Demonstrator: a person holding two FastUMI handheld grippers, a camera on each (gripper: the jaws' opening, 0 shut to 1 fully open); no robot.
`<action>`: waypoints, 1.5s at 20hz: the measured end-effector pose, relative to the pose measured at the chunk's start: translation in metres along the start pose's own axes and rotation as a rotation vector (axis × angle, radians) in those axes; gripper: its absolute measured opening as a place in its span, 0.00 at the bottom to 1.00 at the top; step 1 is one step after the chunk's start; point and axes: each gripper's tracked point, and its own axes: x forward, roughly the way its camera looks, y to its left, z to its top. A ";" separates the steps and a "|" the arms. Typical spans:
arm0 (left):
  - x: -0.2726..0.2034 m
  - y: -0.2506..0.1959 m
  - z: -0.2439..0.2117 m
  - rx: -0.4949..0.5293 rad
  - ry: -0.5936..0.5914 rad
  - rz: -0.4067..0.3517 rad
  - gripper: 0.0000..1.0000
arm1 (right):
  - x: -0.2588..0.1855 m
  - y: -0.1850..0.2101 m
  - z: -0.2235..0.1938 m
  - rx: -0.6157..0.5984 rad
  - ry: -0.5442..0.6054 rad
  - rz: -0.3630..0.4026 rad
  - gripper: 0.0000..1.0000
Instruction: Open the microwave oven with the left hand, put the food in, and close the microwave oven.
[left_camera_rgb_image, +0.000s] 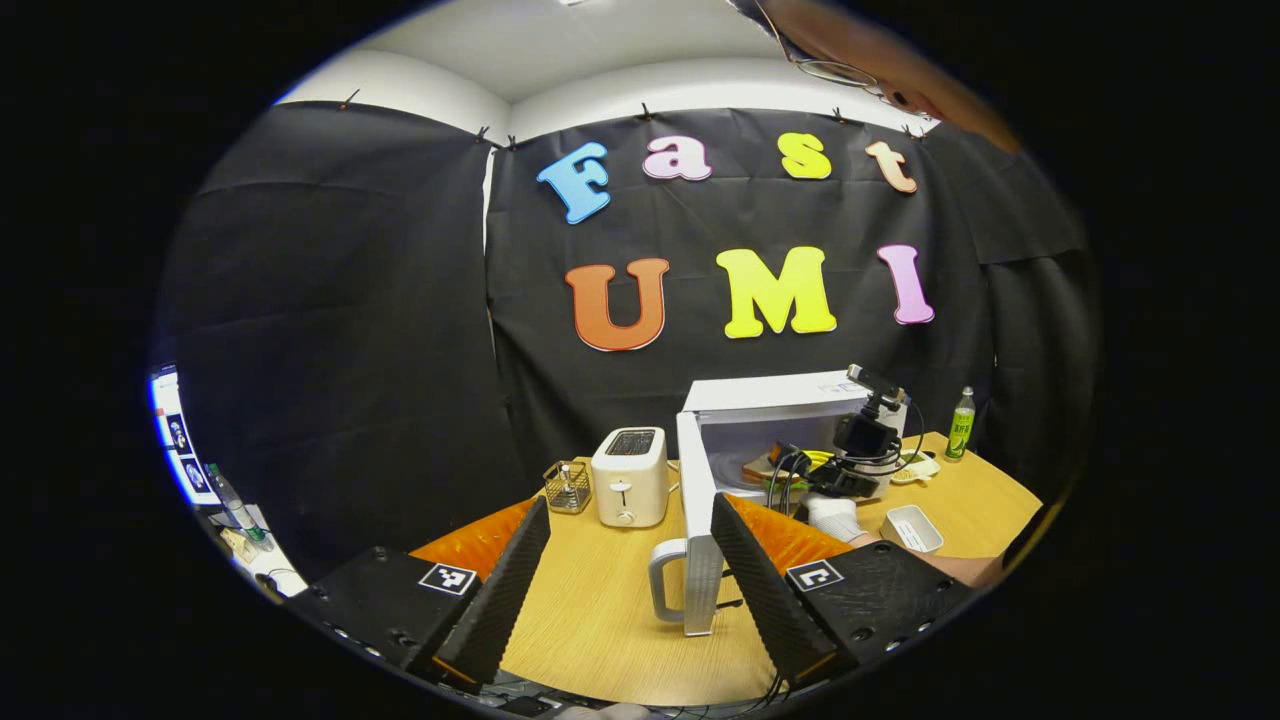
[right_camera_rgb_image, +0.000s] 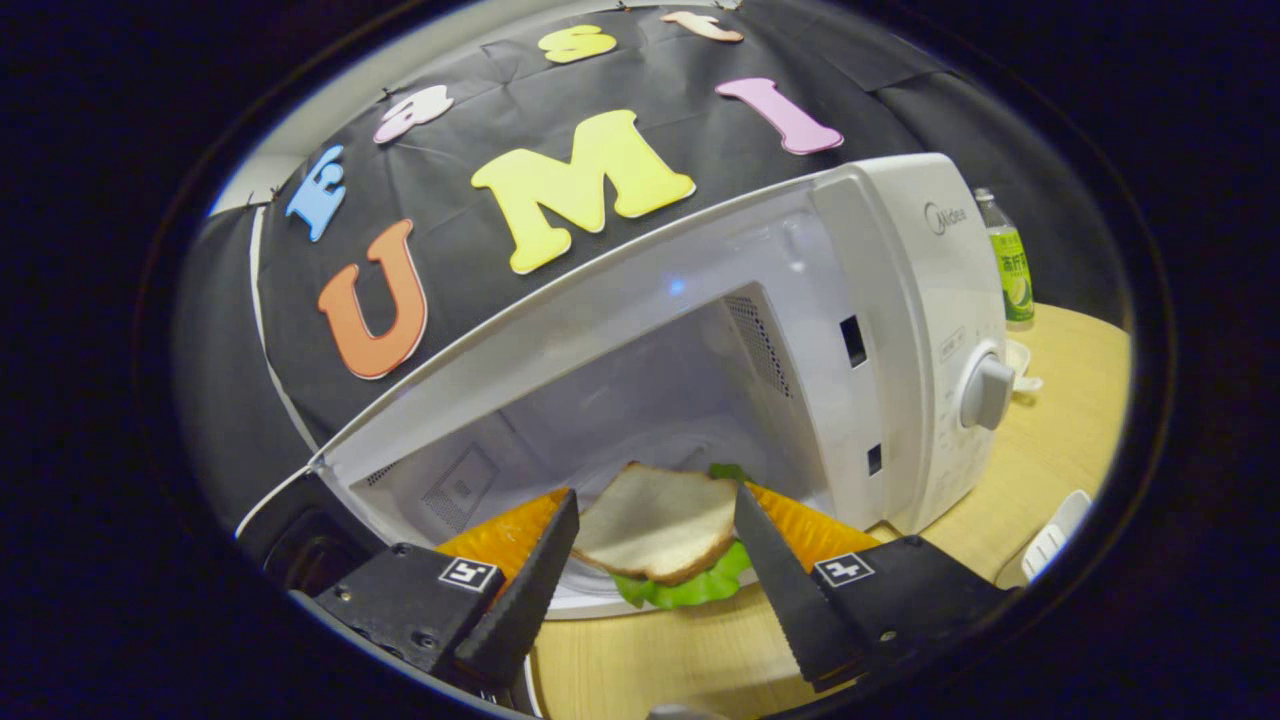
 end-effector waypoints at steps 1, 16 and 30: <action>0.000 0.000 0.002 0.003 -0.006 0.002 0.97 | -0.009 0.001 0.003 -0.016 -0.001 0.005 0.90; 0.007 -0.012 0.027 0.009 -0.041 -0.099 0.96 | -0.227 -0.075 0.190 -0.416 -0.060 0.029 0.91; 0.028 -0.011 0.010 -0.010 -0.023 -0.118 0.63 | -0.364 -0.146 0.269 -0.465 -0.088 -0.035 1.00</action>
